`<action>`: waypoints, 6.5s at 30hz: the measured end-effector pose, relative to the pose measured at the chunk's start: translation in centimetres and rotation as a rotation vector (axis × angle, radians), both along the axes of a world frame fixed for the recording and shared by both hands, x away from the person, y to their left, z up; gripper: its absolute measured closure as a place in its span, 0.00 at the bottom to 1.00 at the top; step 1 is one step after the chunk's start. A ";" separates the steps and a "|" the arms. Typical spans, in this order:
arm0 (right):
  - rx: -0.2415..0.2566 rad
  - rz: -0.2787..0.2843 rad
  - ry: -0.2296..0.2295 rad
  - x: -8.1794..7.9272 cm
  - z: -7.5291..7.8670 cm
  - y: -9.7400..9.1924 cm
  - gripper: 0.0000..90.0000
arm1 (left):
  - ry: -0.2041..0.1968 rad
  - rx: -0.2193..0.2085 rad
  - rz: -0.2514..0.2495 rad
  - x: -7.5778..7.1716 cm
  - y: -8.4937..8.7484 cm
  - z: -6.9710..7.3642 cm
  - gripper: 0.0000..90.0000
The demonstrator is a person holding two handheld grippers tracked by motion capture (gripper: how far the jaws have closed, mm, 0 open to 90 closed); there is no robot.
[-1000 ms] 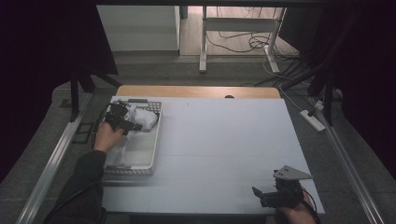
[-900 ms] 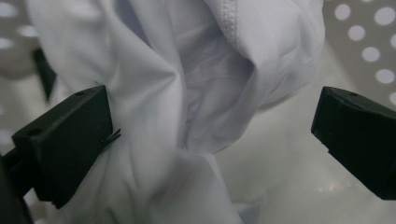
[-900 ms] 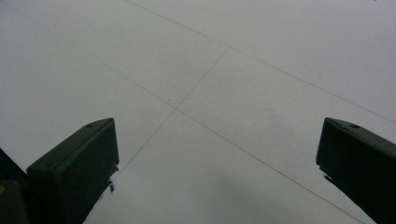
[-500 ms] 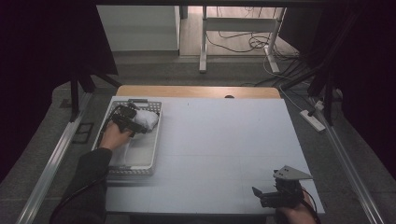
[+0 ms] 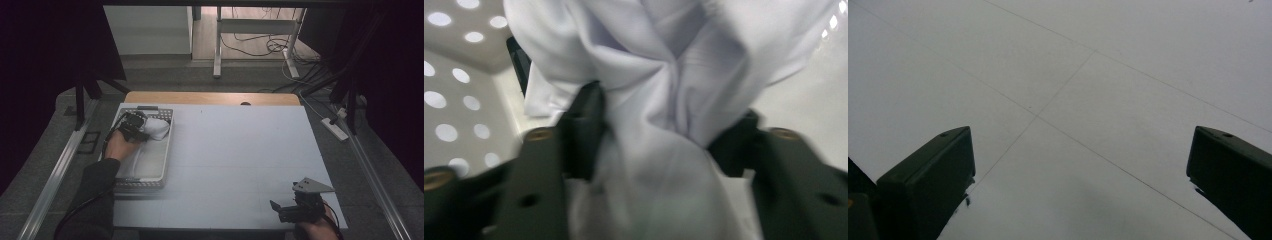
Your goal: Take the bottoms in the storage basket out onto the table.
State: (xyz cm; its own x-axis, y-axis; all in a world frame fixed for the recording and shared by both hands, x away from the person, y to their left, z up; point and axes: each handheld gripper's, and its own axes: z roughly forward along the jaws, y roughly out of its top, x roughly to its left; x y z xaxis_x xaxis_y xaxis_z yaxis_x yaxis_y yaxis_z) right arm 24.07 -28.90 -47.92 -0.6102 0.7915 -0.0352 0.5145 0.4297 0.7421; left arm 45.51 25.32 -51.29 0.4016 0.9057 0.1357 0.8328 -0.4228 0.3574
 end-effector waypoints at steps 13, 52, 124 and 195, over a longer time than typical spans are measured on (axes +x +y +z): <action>0.002 0.002 0.001 0.0 0.0 -0.1 0.00 | 0.067 -0.159 0.033 0.0 0.8 1.1 0.83; 0.001 0.000 0.005 0.1 0.0 0.0 0.00 | -0.139 -0.439 -0.095 -4.3 2.9 11.6 0.84; 0.005 0.008 0.006 0.0 0.0 0.0 0.00 | -0.182 -0.563 -0.423 -3.7 -11.5 17.3 0.84; -0.010 0.029 0.004 0.0 -0.1 0.1 0.00 | 0.037 -0.422 -0.445 -1.4 -20.7 5.0 0.80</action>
